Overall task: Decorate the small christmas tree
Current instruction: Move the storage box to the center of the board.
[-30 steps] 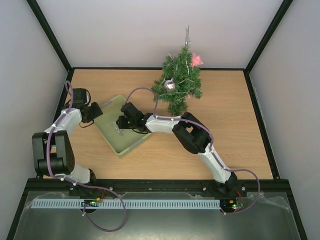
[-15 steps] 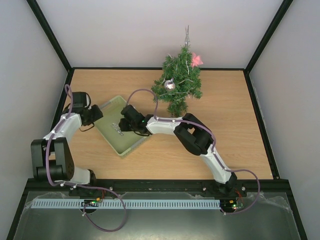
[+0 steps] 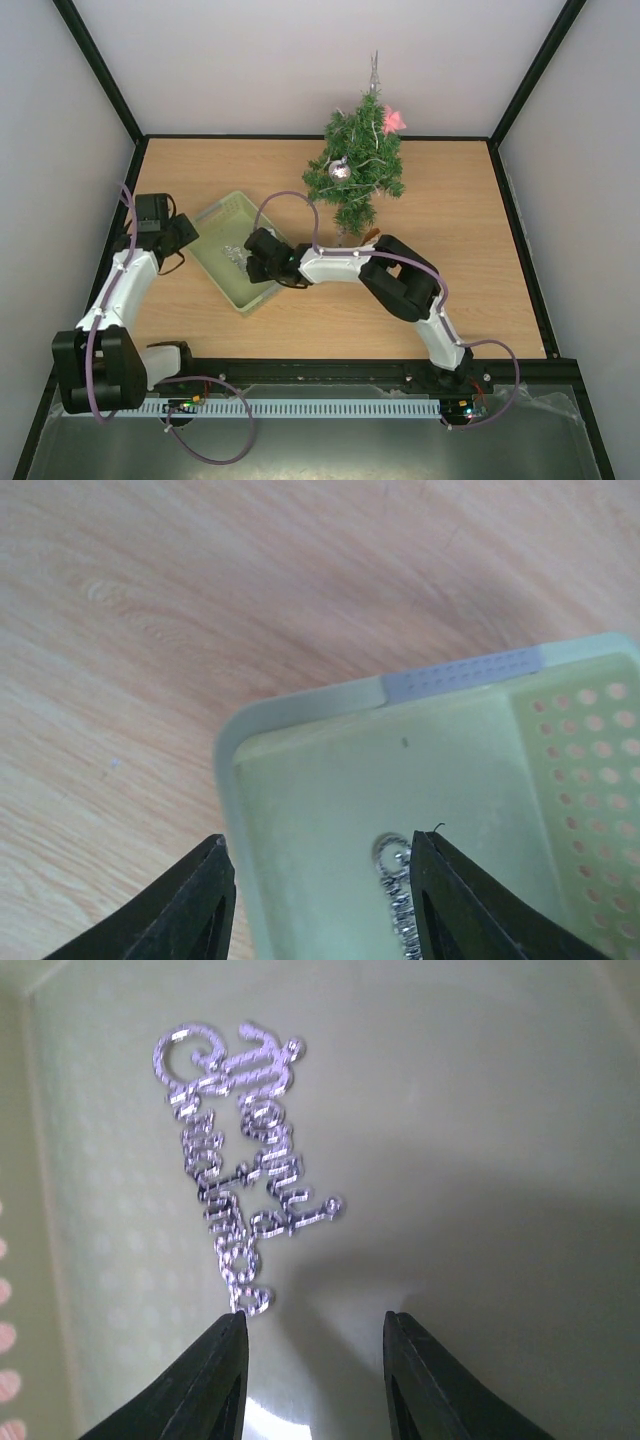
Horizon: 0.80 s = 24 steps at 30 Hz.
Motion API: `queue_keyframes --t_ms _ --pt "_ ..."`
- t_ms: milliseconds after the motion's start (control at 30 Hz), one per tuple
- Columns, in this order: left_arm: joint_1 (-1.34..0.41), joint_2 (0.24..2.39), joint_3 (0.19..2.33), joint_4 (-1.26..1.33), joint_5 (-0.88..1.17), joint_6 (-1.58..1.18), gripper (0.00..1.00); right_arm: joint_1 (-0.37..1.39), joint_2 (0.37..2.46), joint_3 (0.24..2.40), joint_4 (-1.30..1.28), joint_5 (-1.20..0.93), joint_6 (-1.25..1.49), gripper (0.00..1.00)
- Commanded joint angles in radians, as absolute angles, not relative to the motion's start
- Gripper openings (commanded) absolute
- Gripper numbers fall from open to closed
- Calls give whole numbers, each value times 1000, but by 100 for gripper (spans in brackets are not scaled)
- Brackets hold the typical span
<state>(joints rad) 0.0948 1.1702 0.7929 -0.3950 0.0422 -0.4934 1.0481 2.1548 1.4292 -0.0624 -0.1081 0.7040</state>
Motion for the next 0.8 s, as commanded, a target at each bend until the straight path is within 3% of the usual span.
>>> queue_keyframes --t_ms 0,500,767 --pt "95 1179 771 -426 11 -499 50 1080 2094 1385 -149 -53 655 36" --pt "95 1129 719 -461 99 -460 51 1133 1840 1065 -145 -24 647 36" --pt "95 1106 700 -421 182 -447 50 1138 1803 1108 -133 -25 640 37"
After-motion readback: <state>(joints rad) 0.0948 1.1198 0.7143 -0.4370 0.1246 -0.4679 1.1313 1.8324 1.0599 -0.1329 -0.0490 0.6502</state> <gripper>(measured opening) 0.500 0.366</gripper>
